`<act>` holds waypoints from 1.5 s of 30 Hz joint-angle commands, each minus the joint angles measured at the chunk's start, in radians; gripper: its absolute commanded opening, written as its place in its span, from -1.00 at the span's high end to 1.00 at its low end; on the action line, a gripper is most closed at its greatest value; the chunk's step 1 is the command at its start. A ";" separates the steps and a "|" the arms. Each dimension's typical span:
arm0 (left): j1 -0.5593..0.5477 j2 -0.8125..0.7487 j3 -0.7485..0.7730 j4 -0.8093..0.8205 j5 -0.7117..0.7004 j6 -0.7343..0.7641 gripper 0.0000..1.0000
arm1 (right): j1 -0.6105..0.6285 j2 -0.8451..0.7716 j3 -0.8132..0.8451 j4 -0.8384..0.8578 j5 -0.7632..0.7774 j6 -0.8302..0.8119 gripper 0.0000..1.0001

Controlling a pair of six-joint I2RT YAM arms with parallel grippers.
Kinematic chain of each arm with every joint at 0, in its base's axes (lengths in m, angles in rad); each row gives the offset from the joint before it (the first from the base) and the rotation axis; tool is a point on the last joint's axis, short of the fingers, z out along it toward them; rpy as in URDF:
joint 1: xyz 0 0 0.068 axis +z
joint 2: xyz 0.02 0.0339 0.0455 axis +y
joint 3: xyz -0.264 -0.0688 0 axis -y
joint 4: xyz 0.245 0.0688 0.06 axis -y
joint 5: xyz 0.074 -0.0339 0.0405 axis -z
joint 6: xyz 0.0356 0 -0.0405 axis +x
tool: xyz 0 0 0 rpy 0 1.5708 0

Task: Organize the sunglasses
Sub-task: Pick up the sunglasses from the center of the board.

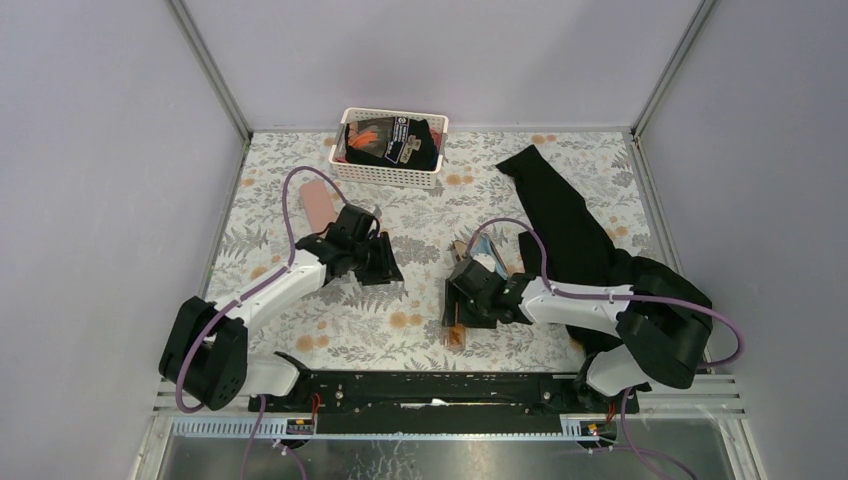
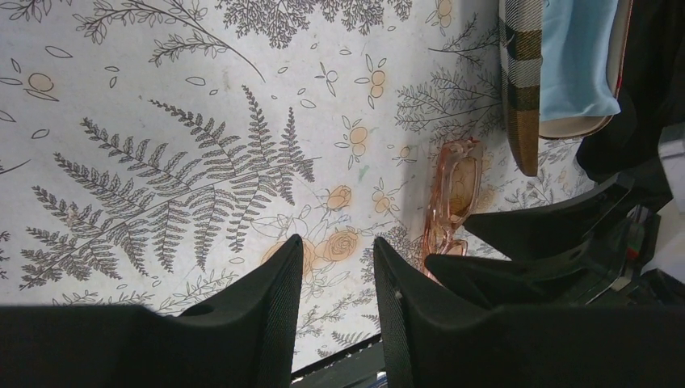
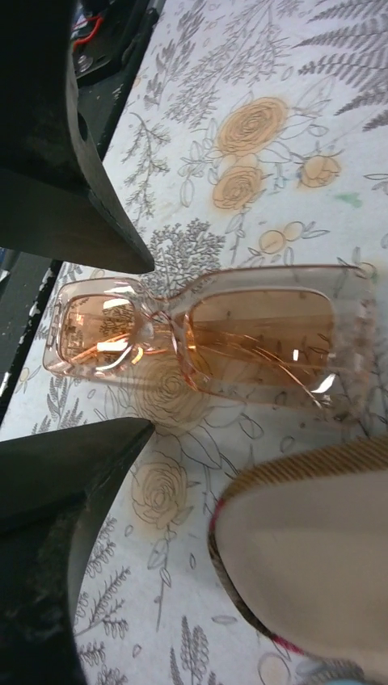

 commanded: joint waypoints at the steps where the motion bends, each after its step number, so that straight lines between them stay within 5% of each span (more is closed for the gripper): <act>1: 0.008 0.012 -0.020 0.050 0.012 -0.009 0.16 | 0.053 -0.020 0.041 -0.060 0.020 0.020 -0.45; 17: 0.008 -0.016 -0.049 0.055 0.013 -0.003 0.16 | 0.232 0.259 0.479 -0.526 0.420 -0.139 -0.37; 25: 0.008 -0.023 -0.065 0.058 0.009 0.012 0.16 | 0.262 0.431 0.644 -0.674 0.448 -0.082 -0.26; 45: 0.008 -0.028 -0.087 0.073 0.021 0.024 0.17 | 0.262 0.341 0.451 -0.624 0.457 -0.085 -0.17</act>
